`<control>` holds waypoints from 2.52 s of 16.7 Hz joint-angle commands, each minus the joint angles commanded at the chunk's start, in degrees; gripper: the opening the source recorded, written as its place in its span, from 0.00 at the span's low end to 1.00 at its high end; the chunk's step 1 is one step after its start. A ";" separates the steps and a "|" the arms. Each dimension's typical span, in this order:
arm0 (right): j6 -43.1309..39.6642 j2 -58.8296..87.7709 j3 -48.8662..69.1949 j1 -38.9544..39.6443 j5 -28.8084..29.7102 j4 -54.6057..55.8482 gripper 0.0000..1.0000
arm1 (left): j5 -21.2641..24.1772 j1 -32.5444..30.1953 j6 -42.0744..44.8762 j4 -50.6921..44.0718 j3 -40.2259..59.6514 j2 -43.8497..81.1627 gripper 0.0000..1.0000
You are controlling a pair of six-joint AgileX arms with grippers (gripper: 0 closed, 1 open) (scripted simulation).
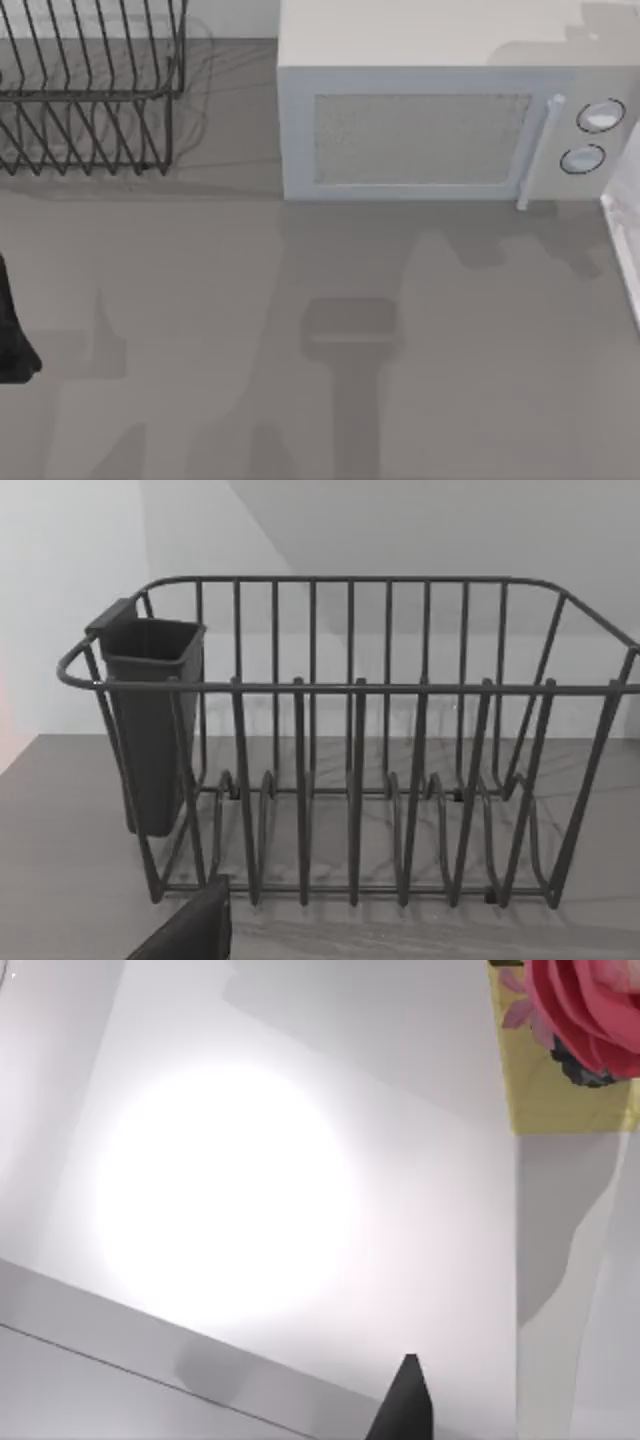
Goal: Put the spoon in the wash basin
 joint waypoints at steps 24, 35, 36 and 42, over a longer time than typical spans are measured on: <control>0.99 8.15 0.82 -1.39 -0.07 9.05 0.00 | 0.00 0.00 0.00 0.00 0.00 0.00 1.00; 0.99 8.15 0.82 -1.39 -0.07 9.05 0.75 | 0.00 0.00 0.00 0.00 0.00 0.00 1.00; 0.99 8.15 0.82 -1.39 -0.07 9.05 0.83 | 0.00 0.00 0.00 0.00 0.00 0.00 1.00; 0.99 8.15 0.82 -1.39 -0.07 9.05 1.00 | 0.00 0.00 0.00 0.00 0.00 0.00 1.00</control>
